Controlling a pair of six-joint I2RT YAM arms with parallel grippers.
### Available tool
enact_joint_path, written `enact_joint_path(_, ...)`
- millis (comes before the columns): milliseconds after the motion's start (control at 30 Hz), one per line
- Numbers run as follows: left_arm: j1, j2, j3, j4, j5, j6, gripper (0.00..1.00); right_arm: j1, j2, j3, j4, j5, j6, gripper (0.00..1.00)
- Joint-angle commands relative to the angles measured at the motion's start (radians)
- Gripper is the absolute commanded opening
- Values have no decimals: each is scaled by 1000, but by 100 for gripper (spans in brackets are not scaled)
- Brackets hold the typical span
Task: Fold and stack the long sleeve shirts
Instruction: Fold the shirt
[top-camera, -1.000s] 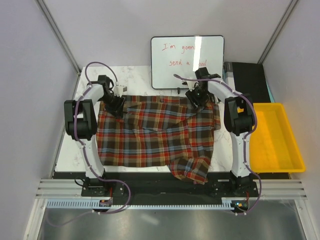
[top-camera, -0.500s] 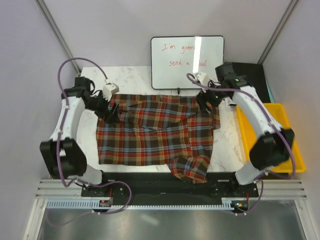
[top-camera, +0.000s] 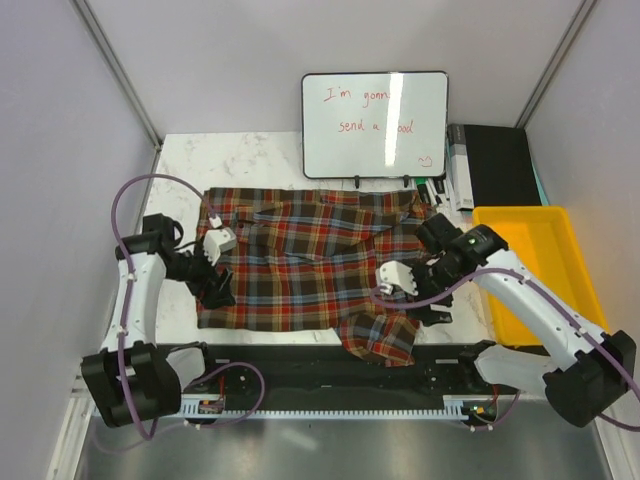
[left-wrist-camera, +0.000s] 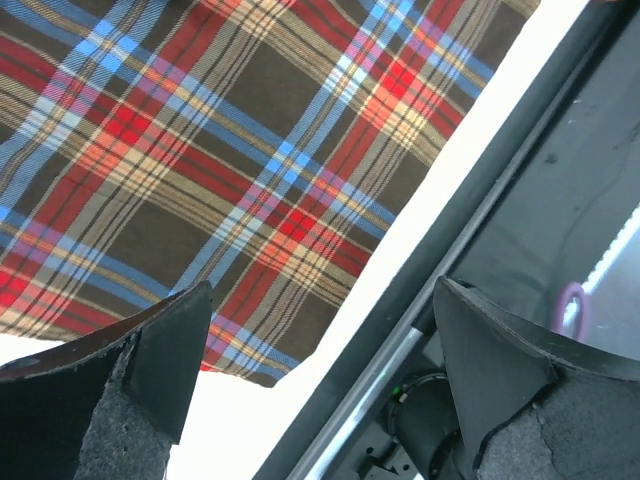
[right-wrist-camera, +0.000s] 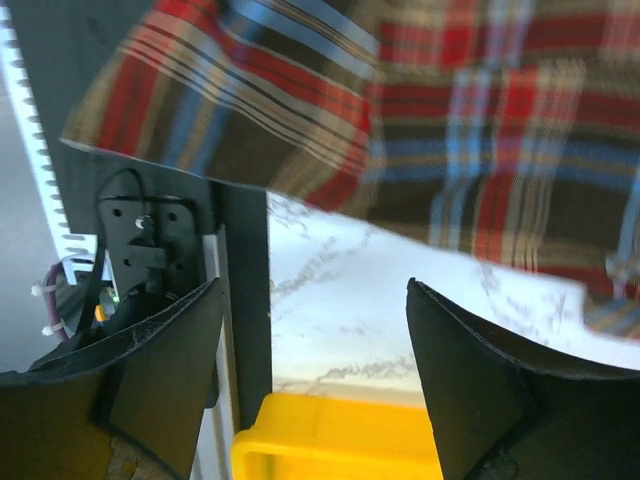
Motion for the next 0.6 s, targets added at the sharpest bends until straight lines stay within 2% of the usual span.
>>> enact_joint_path(0,6,-118,-66,111,-50,-61,95,193,-56,-26,-124,-59,104,80)
enact_joint_path(100,36,-240,-132,217,-73,-89,94,421,-63,-37,-34,2,257,78)
enact_joint_path(167,44,-309,-175,311,-82,-103,94,506,-41,-48,14,44,333,75)
enact_joint_path(267,44,-382,-218,353,-92,-138,96,551,29,-43,32,59,370,72)
enact_joint_path(467,47,-328,-210,353,-128,-195,96,655,63,-35,113,104,483,66)
enact_joint_path(567,47,-322,-207,371,-130,-218,96,694,90,-45,150,173,538,67)
